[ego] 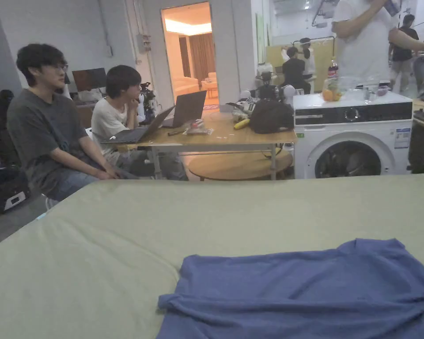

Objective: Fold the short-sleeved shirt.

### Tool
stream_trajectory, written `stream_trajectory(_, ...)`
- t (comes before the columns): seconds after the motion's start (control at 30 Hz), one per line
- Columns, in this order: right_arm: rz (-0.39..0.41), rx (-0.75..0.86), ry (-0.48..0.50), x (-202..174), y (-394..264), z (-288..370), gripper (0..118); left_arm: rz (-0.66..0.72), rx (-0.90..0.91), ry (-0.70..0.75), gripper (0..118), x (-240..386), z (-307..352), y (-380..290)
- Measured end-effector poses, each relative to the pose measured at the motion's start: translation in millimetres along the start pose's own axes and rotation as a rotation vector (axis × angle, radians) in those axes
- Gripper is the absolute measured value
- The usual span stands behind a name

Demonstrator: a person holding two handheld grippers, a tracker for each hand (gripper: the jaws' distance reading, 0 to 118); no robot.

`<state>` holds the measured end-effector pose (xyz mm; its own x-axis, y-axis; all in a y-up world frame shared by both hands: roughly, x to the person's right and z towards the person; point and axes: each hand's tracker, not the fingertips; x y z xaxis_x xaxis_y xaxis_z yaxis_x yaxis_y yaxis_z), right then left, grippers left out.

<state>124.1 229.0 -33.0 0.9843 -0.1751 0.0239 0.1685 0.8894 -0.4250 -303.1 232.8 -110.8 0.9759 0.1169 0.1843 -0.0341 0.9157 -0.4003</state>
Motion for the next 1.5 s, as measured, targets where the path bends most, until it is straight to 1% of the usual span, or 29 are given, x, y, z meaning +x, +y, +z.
stream_trajectory(0.1, -0.033, 0.003, 0.021, 8, 0, -2, 0, 0.051, -0.043, 0.014, 52, -19, -53, 8)
stream_trajectory(0.13, -0.037, 0.000, 0.018, 11, -1, -2, 0, 0.092, -0.113, 0.013, 57, -27, -77, 11)
stream_trajectory(0.2, -0.040, -0.004, 0.008, 17, -3, -1, 0, 0.149, -0.183, 0.022, 57, -38, -118, 16)
stream_trajectory(0.27, -0.052, -0.017, -0.012, 26, -6, 0, 0, 0.155, -0.273, 0.049, 57, -45, -154, 18)
stream_trajectory(0.33, -0.067, -0.027, -0.033, 37, -10, 3, 0, 0.153, -0.382, 0.023, 55, -48, -185, 14)
stream_trajectory(0.4, -0.090, -0.049, -0.075, 49, -14, 1, 0, 0.132, -0.500, 0.032, 39, -46, -210, 5)
stream_trajectory(0.43, -0.099, -0.064, -0.094, 56, -16, -1, 0, 0.093, -0.481, 0.071, 33, -44, -213, 2)
stream_trajectory(0.47, -0.108, -0.076, -0.113, 62, -17, -4, 0, 0.098, -0.438, 0.046, 26, -40, -203, 5)
stream_trajectory(0.5, -0.111, -0.097, -0.136, 67, -15, -6, 0, 0.094, -0.448, 0.043, 12, -37, -202, 10)
stream_trajectory(0.53, -0.108, -0.096, -0.152, 71, -12, -8, 0, 0.095, -0.462, -0.012, 2, -33, -204, 10)
stream_trajectory(0.6, -0.108, -0.082, -0.159, 77, 2, -17, 0, 0.000, -0.467, 0.053, 2, -20, -205, 6)
stream_trajectory(0.63, -0.108, -0.081, -0.173, 82, 10, -25, 9, -0.016, -0.472, 0.058, 2, -18, -207, 4)
stream_trajectory(0.67, -0.118, -0.096, -0.201, 89, 20, -36, 32, -0.014, -0.479, 0.059, 2, -17, -209, 4)
stream_trajectory(0.7, -0.134, -0.118, -0.224, 100, 30, -52, 60, -0.019, -0.493, 0.058, 2, -19, -210, 6)
stream_trajectory(0.73, -0.153, -0.125, -0.223, 109, 37, -68, 79, -0.027, -0.502, 0.052, 2, -18, -212, 8)
stream_trajectory(0.87, -0.208, -0.211, -0.231, 143, 51, -144, 79, -0.040, -0.511, 0.030, 2, -24, -212, 9)
stream_trajectory(0.97, -0.200, -0.357, -0.286, 156, 42, -195, 78, -0.004, -0.511, 0.011, 2, -29, -213, 10)
stream_trajectory(1.0, -0.212, -0.417, -0.268, 156, 33, -204, 72, -0.003, -0.513, 0.008, 2, -31, -213, 10)
stream_trajectory(1.03, -0.143, -0.355, -0.309, 145, 32, -197, 62, -0.003, -0.514, 0.005, 2, -30, -213, 9)
stream_trajectory(1.07, -0.108, -0.331, -0.311, 137, 37, -191, 60, -0.006, -0.510, 0.006, 2, -29, -212, 8)
stream_trajectory(1.1, -0.097, -0.350, -0.259, 128, 41, -185, 48, -0.014, -0.499, 0.011, 2, -27, -211, 6)
stream_trajectory(1.13, -0.101, -0.360, -0.186, 125, 41, -187, 16, -0.028, -0.489, 0.018, 2, -25, -209, 5)
stream_trajectory(1.17, -0.089, -0.363, -0.202, 121, 40, -190, 10, -0.032, -0.488, 0.018, 2, -24, -209, 5)
stream_trajectory(1.2, -0.038, -0.367, -0.275, 119, 41, -192, 10, -0.029, -0.487, 0.016, 2, -25, -207, 8)
stream_trajectory(1.23, -0.042, -0.357, -0.268, 116, 43, -188, 10, -0.006, -0.440, -0.004, 2, -27, -200, 11)
stream_trajectory(1.3, -0.015, -0.301, -0.332, 103, 53, -160, 10, 0.040, -0.287, -0.100, 2, -32, -169, 21)
stream_trajectory(1.33, -0.002, -0.229, -0.336, 94, 57, -139, 10, 0.029, -0.227, -0.053, 2, -30, -151, 30)
stream_trajectory(1.43, 0.017, -0.233, -0.336, 85, 57, -106, 10, 0.016, -0.214, -0.068, 2, -34, -116, 45)
stream_trajectory(1.5, 0.006, -0.232, -0.376, 87, 48, -90, 10, 0.030, -0.234, -0.054, 2, -41, -97, 46)
